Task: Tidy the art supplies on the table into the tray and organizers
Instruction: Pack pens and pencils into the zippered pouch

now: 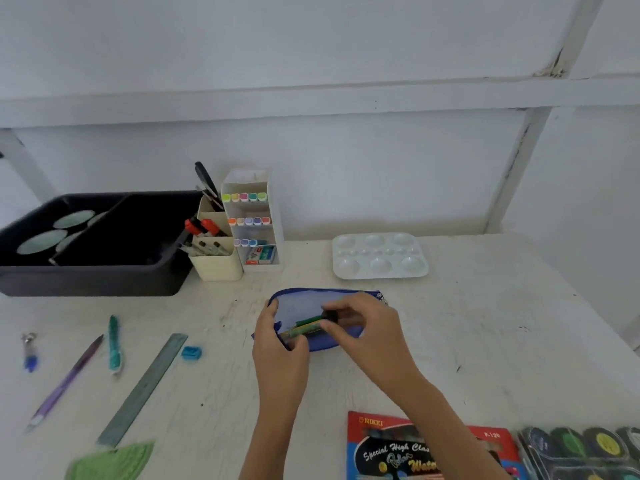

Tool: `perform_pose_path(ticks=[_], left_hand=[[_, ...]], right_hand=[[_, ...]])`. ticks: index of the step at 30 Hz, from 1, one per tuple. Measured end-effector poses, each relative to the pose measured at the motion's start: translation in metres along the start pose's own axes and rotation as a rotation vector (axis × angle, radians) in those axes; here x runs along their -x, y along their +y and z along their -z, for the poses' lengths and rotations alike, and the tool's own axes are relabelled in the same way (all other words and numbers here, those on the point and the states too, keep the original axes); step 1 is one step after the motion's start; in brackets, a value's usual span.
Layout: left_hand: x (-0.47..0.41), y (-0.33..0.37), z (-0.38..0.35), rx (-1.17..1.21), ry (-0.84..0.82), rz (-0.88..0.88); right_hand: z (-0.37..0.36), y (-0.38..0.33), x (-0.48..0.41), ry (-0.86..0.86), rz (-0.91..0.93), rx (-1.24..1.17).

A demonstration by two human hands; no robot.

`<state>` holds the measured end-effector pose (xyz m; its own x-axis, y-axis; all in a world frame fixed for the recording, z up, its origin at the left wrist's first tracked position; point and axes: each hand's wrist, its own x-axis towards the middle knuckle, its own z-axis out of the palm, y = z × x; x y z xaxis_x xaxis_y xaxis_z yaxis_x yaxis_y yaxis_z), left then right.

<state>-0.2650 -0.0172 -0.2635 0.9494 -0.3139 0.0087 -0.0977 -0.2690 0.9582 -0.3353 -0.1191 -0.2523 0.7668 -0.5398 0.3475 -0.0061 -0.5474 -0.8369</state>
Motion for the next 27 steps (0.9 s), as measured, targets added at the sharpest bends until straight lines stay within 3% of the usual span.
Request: perform_pose_path(ticks=[3, 6, 15, 19, 21, 24, 27], left_hand=[[0.004, 0.000, 0.010, 0.032, 0.041, -0.011], [0.003, -0.002, 0.033, 0.107, 0.102, 0.016], [-0.015, -0.020, 0.143, 0.290, 0.288, 0.083], [-0.021, -0.037, 0.201, 0.307, 0.362, 0.063], [-0.027, -0.048, 0.229, 0.301, 0.394, 0.066], [-0.035, -0.060, 0.263, 0.315, 0.447, 0.085], [-0.040, -0.072, 0.287, 0.301, 0.476, 0.096]], right_hand=[[-0.019, -0.012, -0.009, -0.142, -0.030, 0.067], [-0.039, -0.020, -0.009, -0.164, 0.063, 0.181], [-0.102, -0.057, -0.011, 0.150, 0.272, 0.066], [-0.141, -0.078, -0.003, 0.223, 0.212, 0.002], [-0.166, -0.077, 0.006, 0.088, 0.125, -0.016], [-0.206, -0.074, 0.022, -0.322, -0.002, -0.001], [-0.239, -0.078, 0.032, -0.700, 0.020, 0.195]])
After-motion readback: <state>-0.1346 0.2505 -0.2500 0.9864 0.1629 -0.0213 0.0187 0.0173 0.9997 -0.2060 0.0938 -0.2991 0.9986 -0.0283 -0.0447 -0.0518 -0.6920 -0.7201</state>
